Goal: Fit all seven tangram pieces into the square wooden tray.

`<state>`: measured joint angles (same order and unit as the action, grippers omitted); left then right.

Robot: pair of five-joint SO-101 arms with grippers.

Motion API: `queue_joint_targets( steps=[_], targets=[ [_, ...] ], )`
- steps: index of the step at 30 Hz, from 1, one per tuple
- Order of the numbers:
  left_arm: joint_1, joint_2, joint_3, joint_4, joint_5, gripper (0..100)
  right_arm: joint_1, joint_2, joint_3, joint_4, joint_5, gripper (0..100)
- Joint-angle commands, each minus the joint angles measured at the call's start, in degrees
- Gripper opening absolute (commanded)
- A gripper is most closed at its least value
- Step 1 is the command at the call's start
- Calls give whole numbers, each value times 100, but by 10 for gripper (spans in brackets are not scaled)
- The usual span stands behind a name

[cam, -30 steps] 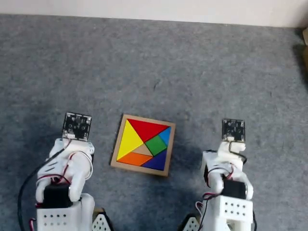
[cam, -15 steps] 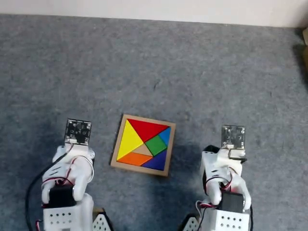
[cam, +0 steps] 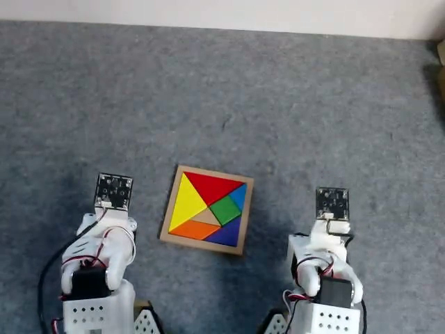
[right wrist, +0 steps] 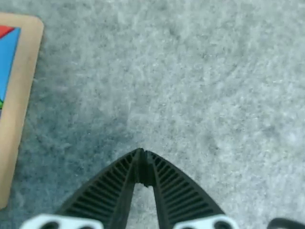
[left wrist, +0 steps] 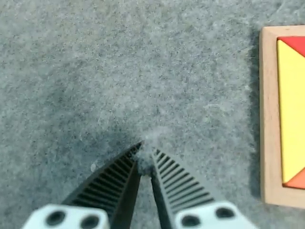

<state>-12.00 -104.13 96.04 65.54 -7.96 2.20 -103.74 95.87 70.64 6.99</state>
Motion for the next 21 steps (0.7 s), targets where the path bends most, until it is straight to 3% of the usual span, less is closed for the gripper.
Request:
queue_joint_targets(
  steps=[1, 4, 21],
  targets=[
    [-57, -13, 119, 615, 26, 7, 40, -48, 866, 22, 62, 10],
    [-13, -31, 119, 1125, 44, 7, 40, -48, 866, 22, 62, 10],
    [-13, -31, 119, 1125, 44, 7, 40, -48, 866, 22, 62, 10]
  ],
)
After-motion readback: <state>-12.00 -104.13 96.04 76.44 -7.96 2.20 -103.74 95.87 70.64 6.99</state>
